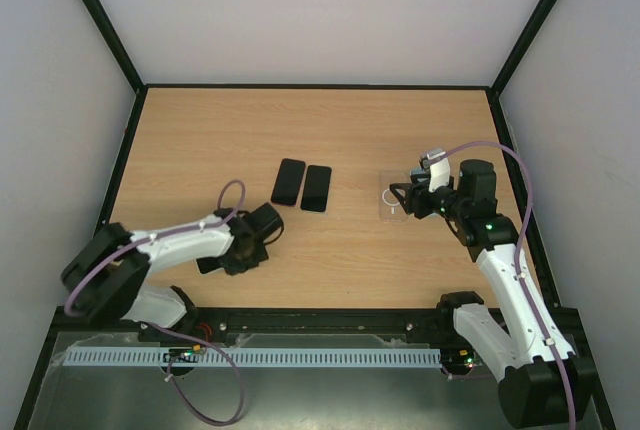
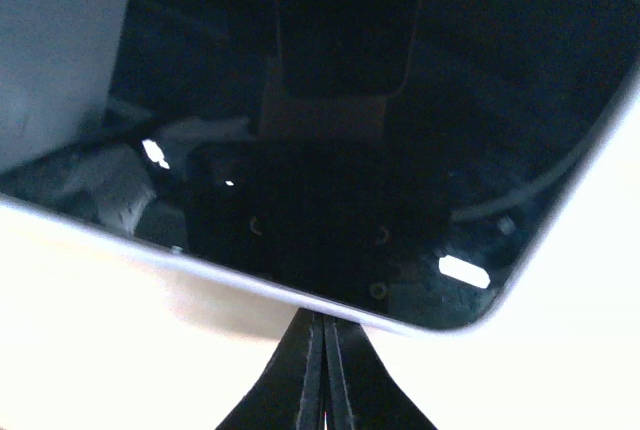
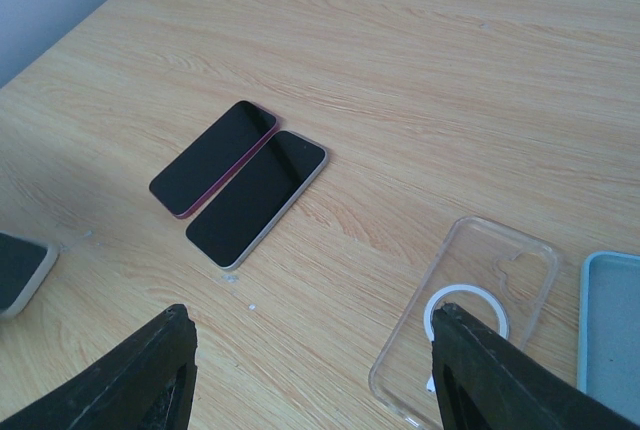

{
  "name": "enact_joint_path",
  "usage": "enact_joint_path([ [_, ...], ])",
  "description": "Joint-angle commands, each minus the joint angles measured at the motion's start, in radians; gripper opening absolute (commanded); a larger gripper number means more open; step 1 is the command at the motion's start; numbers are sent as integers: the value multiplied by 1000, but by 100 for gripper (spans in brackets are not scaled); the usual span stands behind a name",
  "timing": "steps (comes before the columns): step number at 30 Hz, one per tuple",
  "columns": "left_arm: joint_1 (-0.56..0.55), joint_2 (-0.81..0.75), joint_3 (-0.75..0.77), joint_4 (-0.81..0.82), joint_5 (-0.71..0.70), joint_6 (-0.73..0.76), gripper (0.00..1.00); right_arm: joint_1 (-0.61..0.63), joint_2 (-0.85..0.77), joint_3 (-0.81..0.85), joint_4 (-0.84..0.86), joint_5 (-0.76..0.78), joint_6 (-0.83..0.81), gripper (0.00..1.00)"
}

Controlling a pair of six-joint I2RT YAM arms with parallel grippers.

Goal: Take the phone out of the phone case

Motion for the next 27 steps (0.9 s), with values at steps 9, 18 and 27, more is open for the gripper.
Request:
enact_joint_path([
  [9,283,54,206,178,-122,439,24,1,-24,5,10,38,0,61],
  [18,302,-79,120,52,-139,459,99,1,-25,8,7,32,-3,61],
  [27,439,64,62,28,-90,358,99,2,-39,5,6,35,-3,61],
])
